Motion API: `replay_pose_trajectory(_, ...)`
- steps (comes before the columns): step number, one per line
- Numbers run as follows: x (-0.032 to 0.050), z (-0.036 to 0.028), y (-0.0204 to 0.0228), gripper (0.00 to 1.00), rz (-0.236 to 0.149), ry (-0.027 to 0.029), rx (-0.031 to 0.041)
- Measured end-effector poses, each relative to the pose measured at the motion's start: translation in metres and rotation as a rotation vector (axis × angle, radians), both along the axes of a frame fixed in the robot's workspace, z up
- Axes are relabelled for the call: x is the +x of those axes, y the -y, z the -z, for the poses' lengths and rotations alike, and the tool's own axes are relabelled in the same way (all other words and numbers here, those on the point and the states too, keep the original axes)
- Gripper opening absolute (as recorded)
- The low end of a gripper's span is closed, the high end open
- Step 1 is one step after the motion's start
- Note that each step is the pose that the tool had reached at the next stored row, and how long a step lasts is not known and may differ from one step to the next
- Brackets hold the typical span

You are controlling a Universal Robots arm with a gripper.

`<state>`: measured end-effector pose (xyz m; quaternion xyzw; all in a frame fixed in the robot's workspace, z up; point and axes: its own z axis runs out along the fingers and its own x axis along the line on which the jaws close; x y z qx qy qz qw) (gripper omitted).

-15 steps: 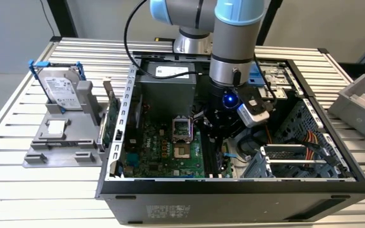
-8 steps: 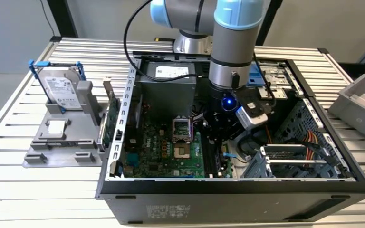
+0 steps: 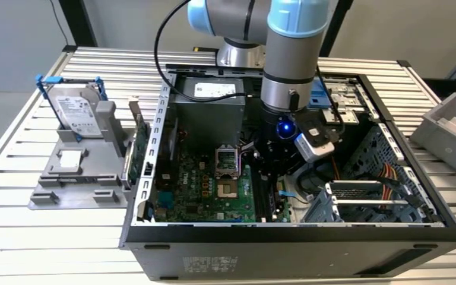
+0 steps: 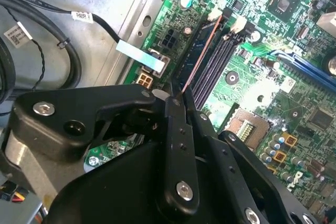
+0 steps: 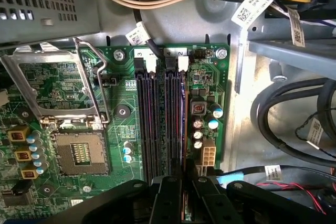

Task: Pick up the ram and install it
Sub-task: 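Insert the ram into the slot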

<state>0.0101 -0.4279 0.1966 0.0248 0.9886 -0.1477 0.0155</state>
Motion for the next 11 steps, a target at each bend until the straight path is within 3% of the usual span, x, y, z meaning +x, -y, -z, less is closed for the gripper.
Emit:
replay_pose_trajectory(2,0.0000,0.0001,0.0000,0.00,0.000,0.0001,0.0002)
replay_pose_trajectory(3,0.0002,0.0015,-0.0008,0.00,0.000,0.0012,0.0057)
replay_pose_trajectory(4,0.0002,0.0016,-0.0007,1.00,0.000,0.0012,0.0044)
replay_pose_trajectory(6,0.0001,-0.0011,0.0000,1.00,0.000,-0.0008,0.0003)
replay_pose_trajectory(7,0.0001,-0.0040,-0.0001,1.00,0.002,-0.0007,0.0018)
replay_pose_trajectory(11,0.0001,-0.0224,0.0000,1.00,0.003,-0.0009,0.0013)
